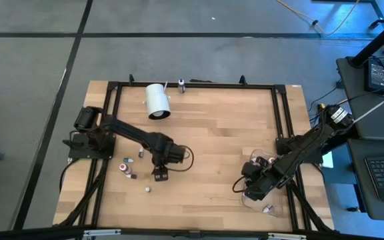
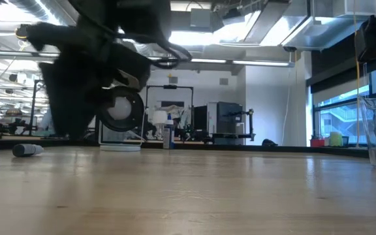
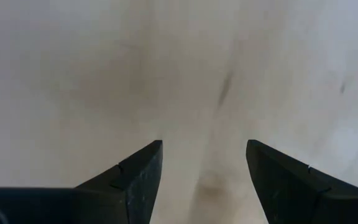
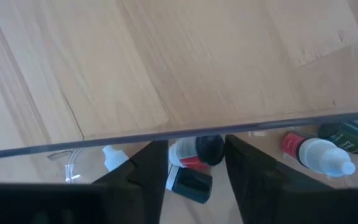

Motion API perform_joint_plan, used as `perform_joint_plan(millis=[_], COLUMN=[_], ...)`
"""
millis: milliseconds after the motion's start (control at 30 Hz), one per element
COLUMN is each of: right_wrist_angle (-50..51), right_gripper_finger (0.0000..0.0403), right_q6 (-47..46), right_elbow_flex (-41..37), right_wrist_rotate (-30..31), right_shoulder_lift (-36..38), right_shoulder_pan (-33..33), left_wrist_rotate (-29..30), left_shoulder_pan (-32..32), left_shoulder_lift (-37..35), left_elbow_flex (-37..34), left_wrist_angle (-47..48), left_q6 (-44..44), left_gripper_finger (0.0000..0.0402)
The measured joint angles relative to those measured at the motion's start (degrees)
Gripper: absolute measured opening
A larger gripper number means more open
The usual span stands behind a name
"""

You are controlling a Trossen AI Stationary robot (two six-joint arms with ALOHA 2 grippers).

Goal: Pick & Place food coloring
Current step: Put the top small pink food coloring bottle into the transparent bin, then put the small purple food coloring bottle into the transparent bin

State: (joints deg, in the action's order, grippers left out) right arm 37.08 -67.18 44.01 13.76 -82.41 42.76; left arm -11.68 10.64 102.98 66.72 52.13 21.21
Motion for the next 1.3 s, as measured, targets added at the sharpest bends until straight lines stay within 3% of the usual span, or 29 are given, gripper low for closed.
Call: perform_joint_plan(millis=[200, 633, 900, 1100, 1300], right_wrist_angle=[0.11, 0.07, -0.24, -2.25, -5.36], right_gripper_finger=[0.0178, 0.0177, 0.0173, 0.0173, 0.0172], right_q6=[0.17, -0.02, -0.26, -0.30, -0.31], right_elbow_flex=[0.00, 0.00, 0.00, 0.00, 0.00], right_wrist_rotate=[0.15, 0.21, 0.24, 0.33, 0.31], right_shoulder_lift=[0.00, 0.00, 0.00, 0.00, 0.00], right_shoulder_pan=[0.00, 0.00, 0.00, 0.00, 0.00], left_wrist_rotate=[-1.03, -1.13, 0.91, 7.05, 7.89], left_shoulder_pan=[6.19, 15.24, 19.69, 22.28, 24.17], left_shoulder_lift=[0.00, 0.00, 0.00, 0.00, 0.00], left_elbow_flex=[0.00, 0.00, 0.00, 0.00, 0.00], left_wrist_angle=[-0.02, -0.15, -1.18, -1.16, -1.17], left_q6=[3.86, 6.78, 6.78, 6.70, 8.04], left_gripper_finger=[0.0212, 0.0198, 0.0198, 0.0198, 0.0181])
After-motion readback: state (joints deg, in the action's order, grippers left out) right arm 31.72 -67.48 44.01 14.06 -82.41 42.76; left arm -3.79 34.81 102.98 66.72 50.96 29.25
